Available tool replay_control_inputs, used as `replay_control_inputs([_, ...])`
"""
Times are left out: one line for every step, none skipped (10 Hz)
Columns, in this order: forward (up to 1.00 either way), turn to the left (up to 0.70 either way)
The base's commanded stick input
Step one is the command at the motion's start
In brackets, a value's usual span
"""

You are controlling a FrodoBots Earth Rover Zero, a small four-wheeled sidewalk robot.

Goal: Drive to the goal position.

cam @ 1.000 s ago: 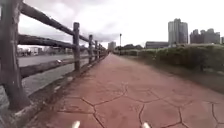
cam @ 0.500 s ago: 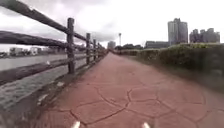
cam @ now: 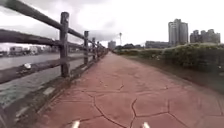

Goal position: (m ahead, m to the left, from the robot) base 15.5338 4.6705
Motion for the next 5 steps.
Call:
replay_control_inputs([0.70,0.00])
replay_control_inputs([0.70,0.02])
replay_control_inputs([0.70,0.19])
replay_control_inputs([0.70,0.01])
replay_control_inputs([0.70,0.00])
